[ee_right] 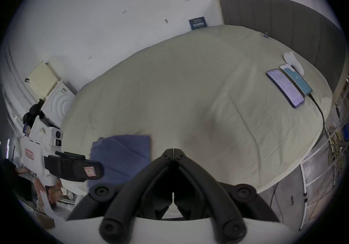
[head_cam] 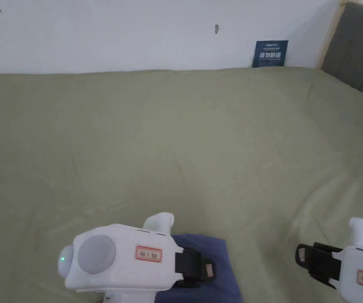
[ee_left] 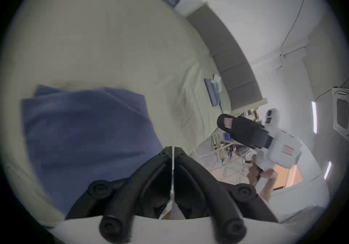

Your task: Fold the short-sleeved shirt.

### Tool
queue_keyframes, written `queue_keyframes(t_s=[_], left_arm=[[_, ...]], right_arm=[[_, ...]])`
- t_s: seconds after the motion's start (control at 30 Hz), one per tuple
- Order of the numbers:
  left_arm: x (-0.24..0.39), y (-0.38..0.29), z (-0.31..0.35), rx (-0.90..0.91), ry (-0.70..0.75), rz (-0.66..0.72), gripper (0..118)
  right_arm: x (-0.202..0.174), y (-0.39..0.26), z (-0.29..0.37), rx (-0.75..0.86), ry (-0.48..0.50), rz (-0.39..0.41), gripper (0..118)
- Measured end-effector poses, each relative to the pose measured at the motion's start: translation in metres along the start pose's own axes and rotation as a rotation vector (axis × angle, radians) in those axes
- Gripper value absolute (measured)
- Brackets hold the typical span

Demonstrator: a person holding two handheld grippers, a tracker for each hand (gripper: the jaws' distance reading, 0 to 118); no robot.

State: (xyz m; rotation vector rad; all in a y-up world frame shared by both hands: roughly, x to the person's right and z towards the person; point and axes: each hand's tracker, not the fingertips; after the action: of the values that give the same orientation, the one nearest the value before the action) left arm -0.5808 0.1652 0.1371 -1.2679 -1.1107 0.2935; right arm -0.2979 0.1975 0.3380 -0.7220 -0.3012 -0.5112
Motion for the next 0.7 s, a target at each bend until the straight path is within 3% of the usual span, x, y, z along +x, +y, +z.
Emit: queue_keyframes(t_s=[0.13,0.23,0.37,0.47,0.53,0.57,0.6,0.67,0.7], left_arm=[[-0.042,-0.008,0.073,0.111,0.02,0.082,3],[-0.072,-0.023,0.111,0.166,0.112,0.121,3],[-0.097,-0.052,0.131,0.198,0.074,0.228,3],[-0.113,-0.066,0.133,0.194,0.066,0.268,3],[-0.113,-0.073,0.128,0.195,0.053,0.293,3],[-0.115,-0.074,0.126,0.194,0.046,0.305,3],[-0.117,-0.076,0.124,0.195,0.041,0.319,4],[-0.124,-0.076,0.121,0.187,0.03,0.335,15],[-0.126,-0.074,0.119,0.171,0.022,0.341,42]], right_arm=[[-0.035,0.007,-0.005,0.006,0.106,0.051,0],[-0.063,0.008,-0.019,-0.026,0.17,0.092,0],[-0.083,-0.008,-0.063,-0.122,0.267,0.122,0],[-0.085,-0.029,-0.101,-0.23,0.295,0.084,0],[-0.085,-0.047,-0.126,-0.321,0.218,0.082,0],[-0.084,-0.057,-0.136,-0.336,0.188,0.12,0],[-0.08,-0.064,-0.144,-0.342,0.182,0.092,0],[-0.07,-0.058,-0.137,-0.271,0.251,-0.031,0],[-0.067,-0.056,-0.137,-0.3,0.251,-0.043,0]])
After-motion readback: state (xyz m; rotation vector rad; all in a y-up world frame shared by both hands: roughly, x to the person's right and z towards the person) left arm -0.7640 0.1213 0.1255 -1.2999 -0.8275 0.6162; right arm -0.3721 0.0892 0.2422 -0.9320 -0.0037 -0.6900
